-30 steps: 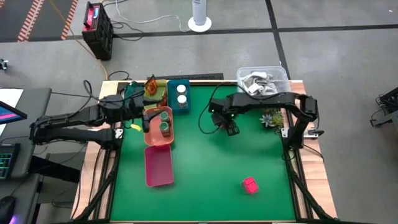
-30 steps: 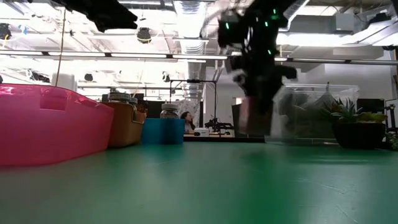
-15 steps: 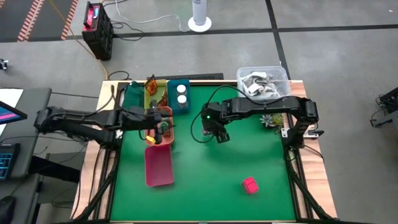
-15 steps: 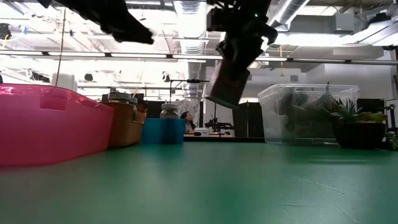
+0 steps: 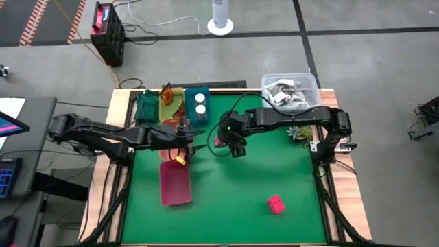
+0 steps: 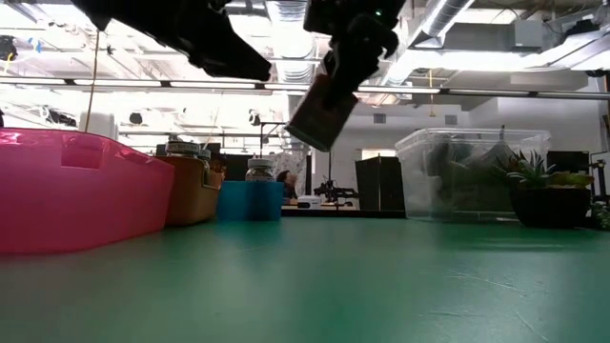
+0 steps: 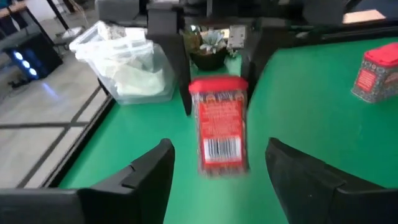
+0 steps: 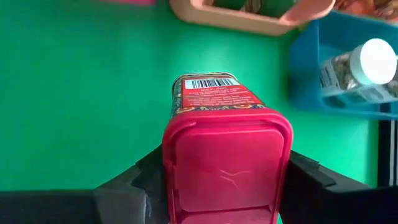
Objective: Sort spices by type
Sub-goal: Put the top red seasoning can into the pink bin
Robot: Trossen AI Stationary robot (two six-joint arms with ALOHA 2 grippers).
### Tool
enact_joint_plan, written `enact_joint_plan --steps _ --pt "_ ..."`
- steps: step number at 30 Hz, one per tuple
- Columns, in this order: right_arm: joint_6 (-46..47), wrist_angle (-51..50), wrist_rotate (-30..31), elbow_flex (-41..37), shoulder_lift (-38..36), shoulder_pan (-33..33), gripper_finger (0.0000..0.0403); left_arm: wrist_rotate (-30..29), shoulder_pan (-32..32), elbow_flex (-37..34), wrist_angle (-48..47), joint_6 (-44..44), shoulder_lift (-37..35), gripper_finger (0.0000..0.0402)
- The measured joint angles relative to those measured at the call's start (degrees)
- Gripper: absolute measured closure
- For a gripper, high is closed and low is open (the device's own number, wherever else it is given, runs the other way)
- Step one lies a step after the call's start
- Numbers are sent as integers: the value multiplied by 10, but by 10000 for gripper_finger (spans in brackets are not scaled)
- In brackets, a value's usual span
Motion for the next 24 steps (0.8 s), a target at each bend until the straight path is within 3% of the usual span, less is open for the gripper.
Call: enact_joint_plan --steps 9,18,24 --pt "39 55 1 0 0 1 164 -3 0 0 45 17 46 118" --pt "45 89 2 0 3 12 164 -31 3 0 45 7 48 115" --pt "36 103 6 0 5 23 164 -19 4 0 44 -2 48 115"
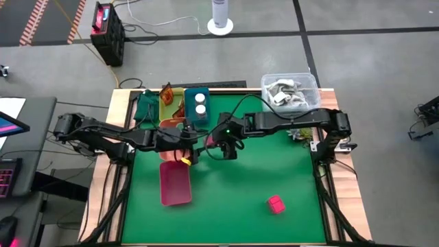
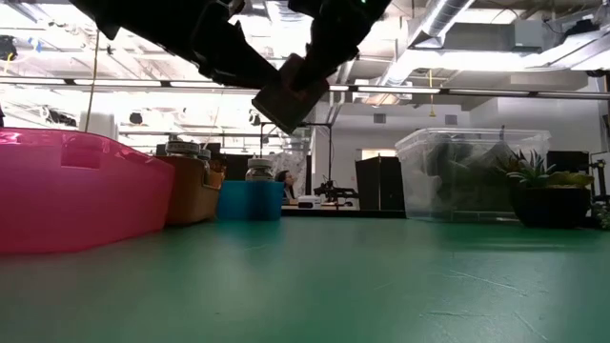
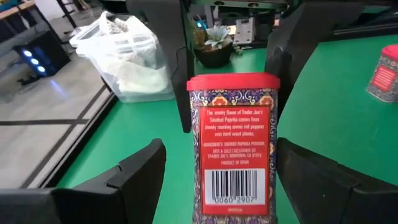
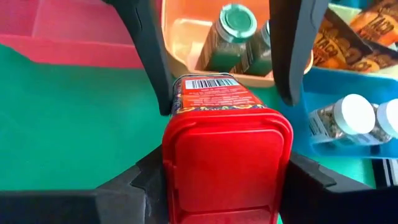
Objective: Sort spices by type
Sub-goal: Put the top red seasoning can into the pink bin
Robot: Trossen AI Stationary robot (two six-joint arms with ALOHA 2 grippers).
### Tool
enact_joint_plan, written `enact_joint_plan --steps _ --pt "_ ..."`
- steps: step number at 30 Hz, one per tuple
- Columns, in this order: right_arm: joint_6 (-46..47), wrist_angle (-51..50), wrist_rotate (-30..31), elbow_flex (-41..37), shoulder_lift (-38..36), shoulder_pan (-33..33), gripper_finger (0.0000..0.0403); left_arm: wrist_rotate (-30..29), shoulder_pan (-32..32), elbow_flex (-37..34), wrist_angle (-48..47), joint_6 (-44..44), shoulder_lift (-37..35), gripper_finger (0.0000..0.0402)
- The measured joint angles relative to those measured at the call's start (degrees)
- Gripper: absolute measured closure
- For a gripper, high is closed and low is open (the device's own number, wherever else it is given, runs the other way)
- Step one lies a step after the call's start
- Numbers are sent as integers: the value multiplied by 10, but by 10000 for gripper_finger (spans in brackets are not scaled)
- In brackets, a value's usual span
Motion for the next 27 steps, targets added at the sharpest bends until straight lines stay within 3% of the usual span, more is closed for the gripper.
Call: enact_joint_plan --steps 8,18,27 --pt "-11 17 -1 0 0 1 163 22 1 0 -18 2 0 126" --pt "-33 41 4 0 0 7 161 22 0 0 -30 17 0 211" --pt "-38 29 -3 0 -7 -3 105 22 0 0 -33 13 0 216"
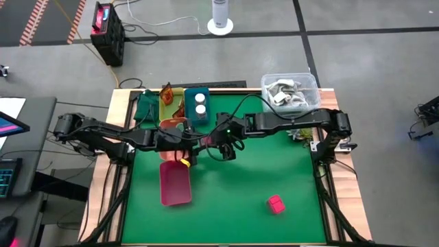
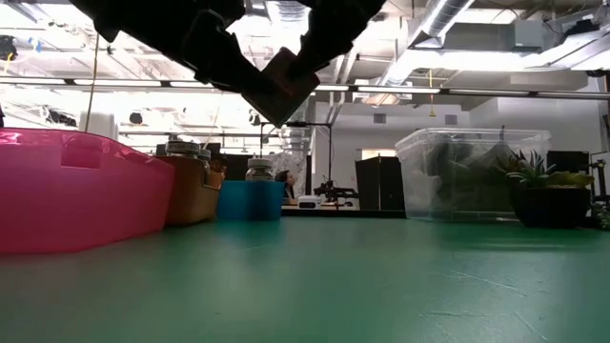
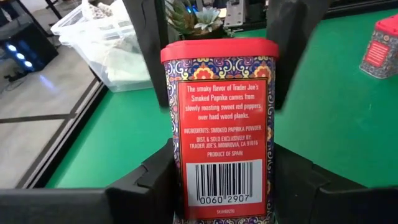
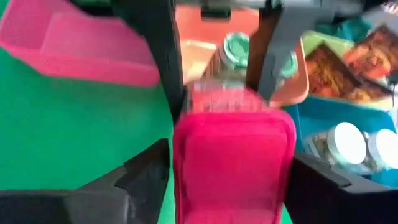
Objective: Sort spices by type
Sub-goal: Put the top red seasoning can into the pink bin
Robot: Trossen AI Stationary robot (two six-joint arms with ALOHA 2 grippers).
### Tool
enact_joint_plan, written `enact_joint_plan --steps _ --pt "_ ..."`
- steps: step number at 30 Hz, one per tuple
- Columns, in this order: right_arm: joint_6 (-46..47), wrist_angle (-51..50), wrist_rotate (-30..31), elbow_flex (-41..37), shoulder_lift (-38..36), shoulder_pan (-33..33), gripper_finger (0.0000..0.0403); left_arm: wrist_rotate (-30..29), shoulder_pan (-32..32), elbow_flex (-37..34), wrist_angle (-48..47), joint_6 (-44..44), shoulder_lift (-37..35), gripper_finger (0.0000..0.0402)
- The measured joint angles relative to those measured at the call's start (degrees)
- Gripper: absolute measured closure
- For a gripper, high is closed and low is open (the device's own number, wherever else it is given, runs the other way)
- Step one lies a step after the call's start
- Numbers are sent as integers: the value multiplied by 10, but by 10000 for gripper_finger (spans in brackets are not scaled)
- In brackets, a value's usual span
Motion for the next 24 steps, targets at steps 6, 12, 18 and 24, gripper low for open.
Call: enact_joint_plan --steps 6,12,18,24 --pt "5 -32 0 0 -63 -7 69 -1 -1 0 -50 -19 -26 213" --pt "55 -70 24 -22 -138 -6 71 -1 -43 -2 -130 -82 -113 215" --pt "121 14 41 -149 -212 -6 80 -14 -136 -43 -121 -146 -177 208" --pt "166 258 8 -294 -220 35 81 -89 -205 -109 -16 -162 -181 212"
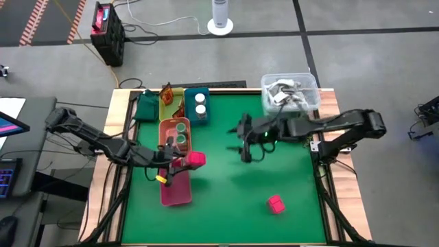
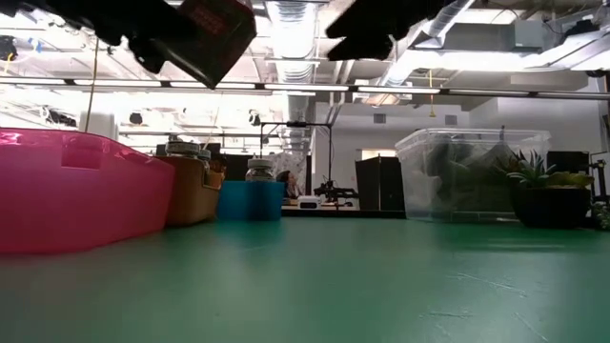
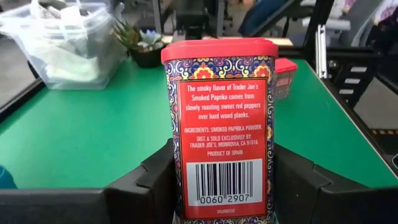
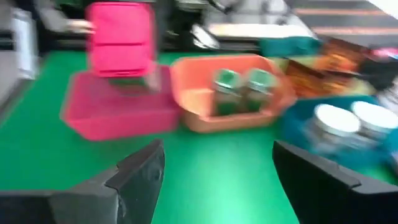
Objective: Sort spices by type
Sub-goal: Put the top red seasoning can into the pink bin
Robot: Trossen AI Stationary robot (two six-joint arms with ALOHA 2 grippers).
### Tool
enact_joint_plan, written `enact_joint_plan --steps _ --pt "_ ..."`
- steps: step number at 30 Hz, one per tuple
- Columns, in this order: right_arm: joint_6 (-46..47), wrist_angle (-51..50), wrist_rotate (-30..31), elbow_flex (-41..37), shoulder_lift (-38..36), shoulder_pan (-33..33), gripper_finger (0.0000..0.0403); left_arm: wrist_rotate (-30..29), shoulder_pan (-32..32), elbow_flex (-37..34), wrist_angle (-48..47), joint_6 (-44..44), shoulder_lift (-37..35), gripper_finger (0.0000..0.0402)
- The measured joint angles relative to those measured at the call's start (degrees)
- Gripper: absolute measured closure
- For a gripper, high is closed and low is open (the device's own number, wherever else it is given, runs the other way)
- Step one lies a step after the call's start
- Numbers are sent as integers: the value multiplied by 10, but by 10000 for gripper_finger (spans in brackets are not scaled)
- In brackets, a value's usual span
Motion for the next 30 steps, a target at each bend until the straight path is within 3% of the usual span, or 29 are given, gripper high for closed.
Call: enact_joint_plan --steps 11,22,30 --pt "-18 302 -10 -19 150 95 81 -69 -40 -51 101 9 3 211" --pt "4 356 6 32 237 82 81 -70 -62 -53 129 51 3 210" --pt "-28 357 6 63 230 84 81 -69 -64 -53 137 54 3 207"
